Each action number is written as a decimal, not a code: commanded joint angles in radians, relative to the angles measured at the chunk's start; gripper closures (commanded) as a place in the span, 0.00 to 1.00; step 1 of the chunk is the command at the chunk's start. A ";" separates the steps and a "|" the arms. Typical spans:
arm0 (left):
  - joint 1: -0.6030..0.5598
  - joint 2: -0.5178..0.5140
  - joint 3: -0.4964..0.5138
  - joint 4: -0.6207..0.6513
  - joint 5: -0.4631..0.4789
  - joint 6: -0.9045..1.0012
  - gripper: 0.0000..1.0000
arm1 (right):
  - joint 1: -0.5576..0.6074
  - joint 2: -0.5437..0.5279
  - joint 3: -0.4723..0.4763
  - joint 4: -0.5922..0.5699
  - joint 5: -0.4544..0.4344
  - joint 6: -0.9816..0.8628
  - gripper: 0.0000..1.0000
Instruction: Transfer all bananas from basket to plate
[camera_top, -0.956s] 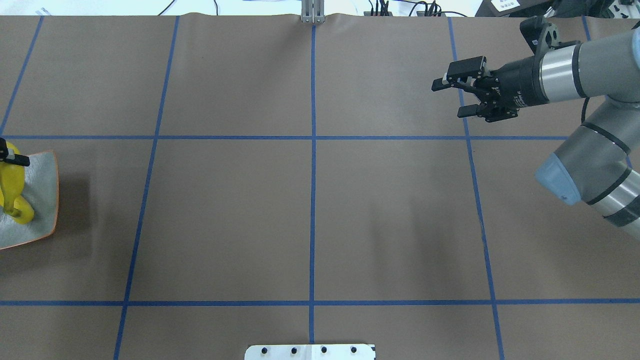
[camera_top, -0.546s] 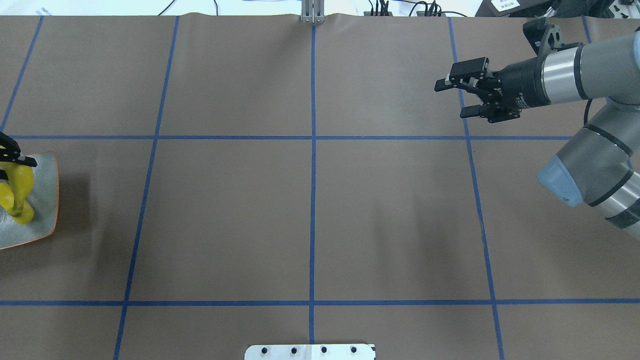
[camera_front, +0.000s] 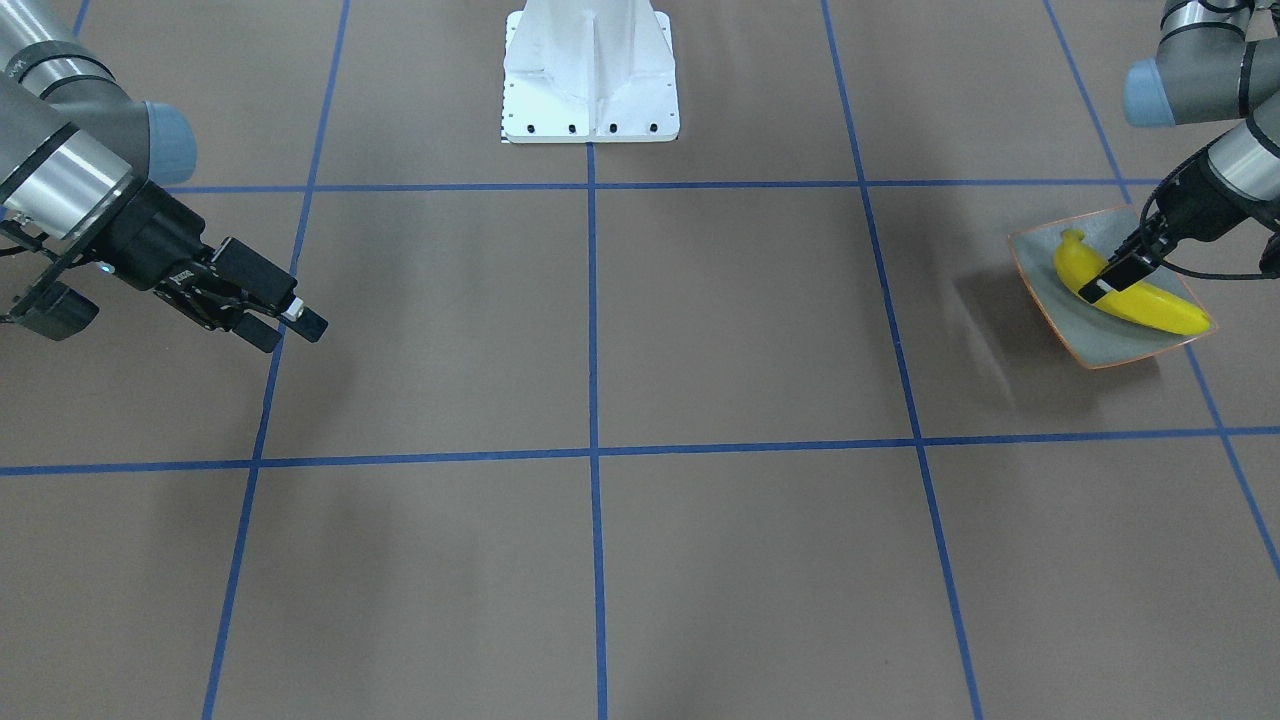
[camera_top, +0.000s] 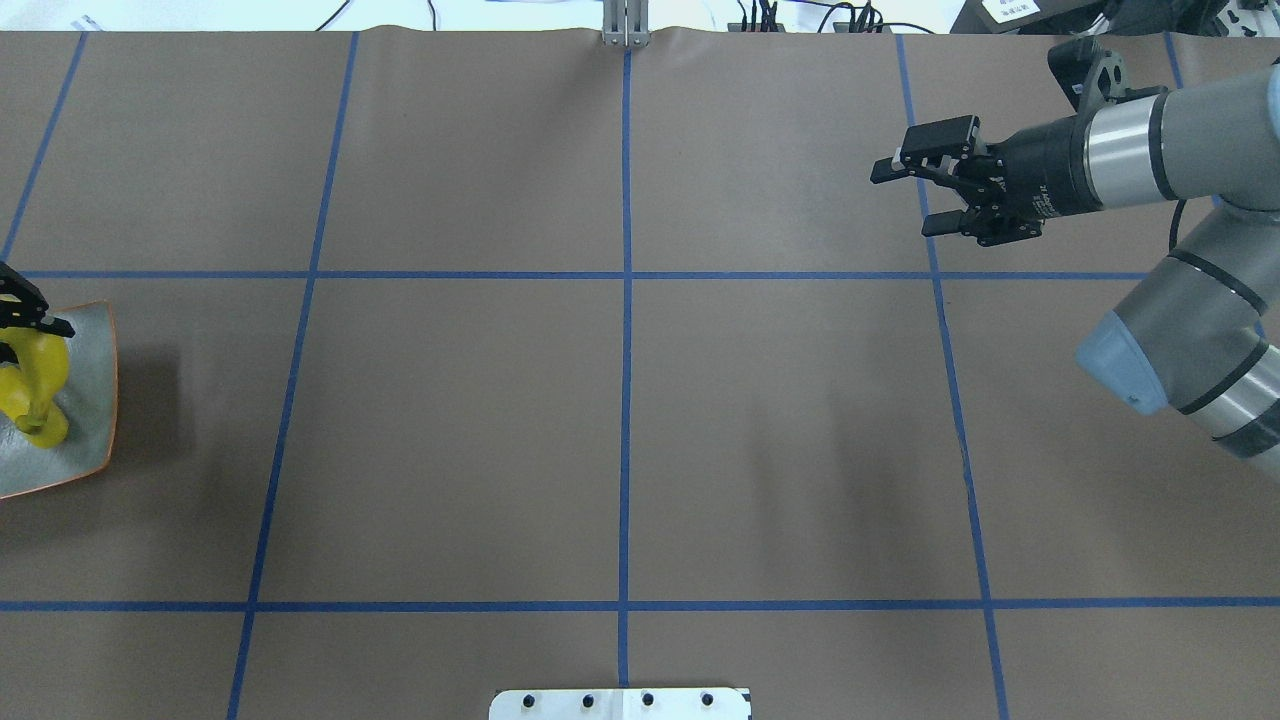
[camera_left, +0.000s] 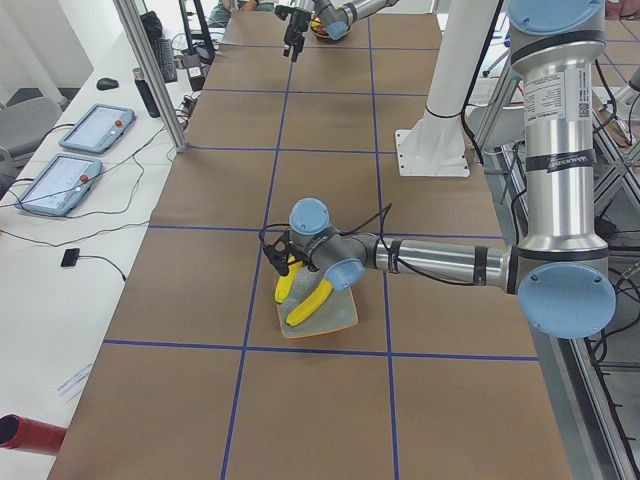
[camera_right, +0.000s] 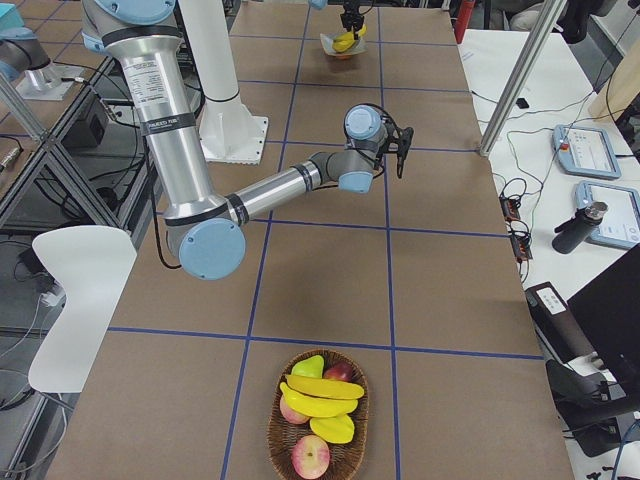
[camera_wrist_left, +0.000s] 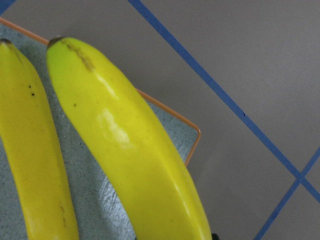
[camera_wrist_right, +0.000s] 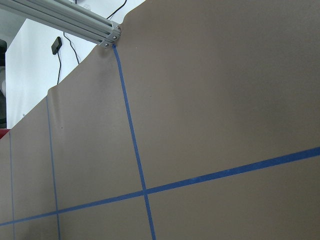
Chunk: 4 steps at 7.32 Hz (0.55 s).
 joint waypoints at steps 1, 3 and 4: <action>0.038 -0.001 -0.002 0.034 0.072 0.026 1.00 | 0.000 0.000 0.002 0.000 0.001 0.000 0.00; 0.044 0.002 -0.002 0.033 0.072 0.027 0.80 | 0.000 0.000 0.002 0.000 0.001 0.000 0.00; 0.046 0.011 -0.002 0.034 0.074 0.053 0.57 | 0.000 0.000 0.002 0.000 0.003 0.000 0.00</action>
